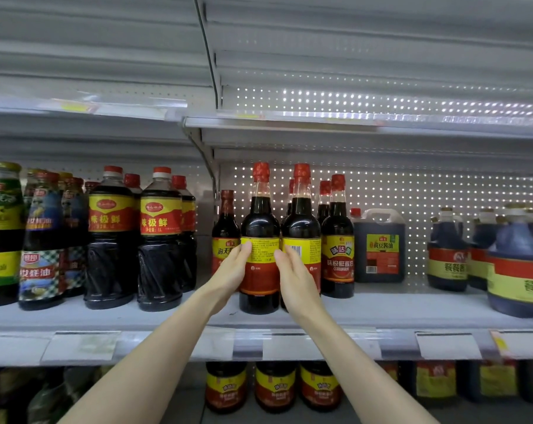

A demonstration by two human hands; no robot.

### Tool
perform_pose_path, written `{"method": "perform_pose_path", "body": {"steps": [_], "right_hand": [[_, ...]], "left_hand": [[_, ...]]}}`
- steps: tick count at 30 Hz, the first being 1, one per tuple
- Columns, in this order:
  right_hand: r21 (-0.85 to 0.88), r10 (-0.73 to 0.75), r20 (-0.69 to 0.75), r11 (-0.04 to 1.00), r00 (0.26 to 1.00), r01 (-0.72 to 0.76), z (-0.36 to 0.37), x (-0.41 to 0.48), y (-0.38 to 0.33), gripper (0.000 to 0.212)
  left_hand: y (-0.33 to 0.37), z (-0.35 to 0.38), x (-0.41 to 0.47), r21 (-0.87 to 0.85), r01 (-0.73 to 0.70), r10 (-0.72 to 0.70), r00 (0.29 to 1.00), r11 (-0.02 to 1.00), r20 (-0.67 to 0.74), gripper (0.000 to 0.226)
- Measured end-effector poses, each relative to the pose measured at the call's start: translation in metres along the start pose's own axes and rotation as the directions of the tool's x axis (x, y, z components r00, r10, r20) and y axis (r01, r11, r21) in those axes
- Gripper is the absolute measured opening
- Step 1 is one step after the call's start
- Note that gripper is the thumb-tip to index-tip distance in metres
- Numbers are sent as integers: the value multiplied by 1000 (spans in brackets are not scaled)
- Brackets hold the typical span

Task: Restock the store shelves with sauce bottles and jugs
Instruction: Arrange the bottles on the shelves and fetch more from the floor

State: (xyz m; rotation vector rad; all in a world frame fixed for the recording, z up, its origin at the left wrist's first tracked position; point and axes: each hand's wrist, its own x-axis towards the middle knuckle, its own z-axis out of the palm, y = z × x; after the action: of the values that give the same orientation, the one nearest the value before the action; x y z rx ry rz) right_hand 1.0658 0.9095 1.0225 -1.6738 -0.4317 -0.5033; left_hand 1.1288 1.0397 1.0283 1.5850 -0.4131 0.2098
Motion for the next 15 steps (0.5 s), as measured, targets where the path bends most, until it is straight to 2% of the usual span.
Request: {"method": "perform_pose_path", "body": {"steps": [5,7,15], "right_hand": [[47,83,49,995,995,-86,-5,8,7,31],[54,95,58,994,994,-98,-4,11,12,40],[29,91,21,995,996,-92,-2,19,22,56]], "left_hand": [[-3,3,-2,6,-40,40,999,999,-3,35],[-4,3,-2,11,-39,39,999,999,-1,38],[-6,5,-2,8,-40,40,999,999,-19,43]]}}
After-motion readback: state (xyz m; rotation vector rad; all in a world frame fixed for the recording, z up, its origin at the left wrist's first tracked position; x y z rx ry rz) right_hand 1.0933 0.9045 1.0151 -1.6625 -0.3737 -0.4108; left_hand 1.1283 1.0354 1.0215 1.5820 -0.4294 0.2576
